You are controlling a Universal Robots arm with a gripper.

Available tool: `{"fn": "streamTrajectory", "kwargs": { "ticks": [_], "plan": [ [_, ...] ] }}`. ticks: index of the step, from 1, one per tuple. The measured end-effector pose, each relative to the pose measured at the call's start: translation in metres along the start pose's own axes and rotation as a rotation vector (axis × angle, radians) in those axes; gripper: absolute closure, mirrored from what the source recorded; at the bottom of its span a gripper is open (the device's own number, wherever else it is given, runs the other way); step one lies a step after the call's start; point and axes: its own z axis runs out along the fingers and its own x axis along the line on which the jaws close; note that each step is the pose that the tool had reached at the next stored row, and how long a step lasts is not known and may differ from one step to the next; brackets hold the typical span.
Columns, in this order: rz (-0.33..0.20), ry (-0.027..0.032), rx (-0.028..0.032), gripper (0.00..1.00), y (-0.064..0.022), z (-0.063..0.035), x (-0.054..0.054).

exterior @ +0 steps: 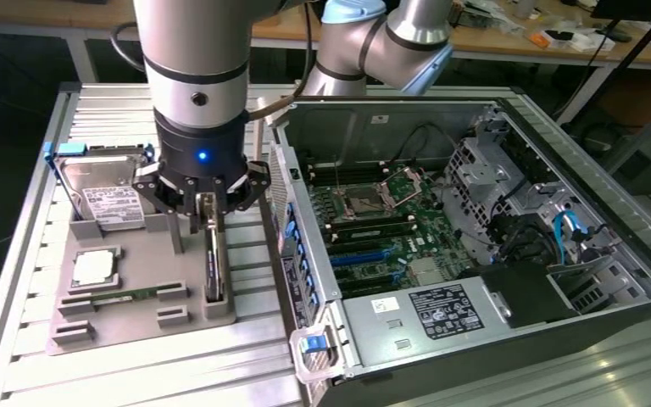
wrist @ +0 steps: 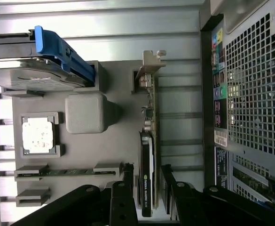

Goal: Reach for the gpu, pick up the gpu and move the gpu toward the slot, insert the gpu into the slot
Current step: 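Pick up the gpu and move the gpu toward the slot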

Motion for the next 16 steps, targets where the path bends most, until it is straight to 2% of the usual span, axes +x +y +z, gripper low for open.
{"fn": "streamTrajectory", "kwargs": {
  "ticks": [5,8,13,14,16],
  "plan": [
    [0.003,0.0,0.0,0.64,-0.0008,0.0076,-0.002],
    [0.003,0.0074,0.0003,0.64,-0.0008,0.0095,-0.003],
    [0.004,0.0114,0.0004,0.63,-0.0013,0.0113,-0.003],
    [0.004,0.0119,0.0004,0.56,-0.0013,0.0117,-0.003],
    [0.004,0.0137,0.0006,0.56,-0.0014,0.0126,-0.004]
  ]
}}
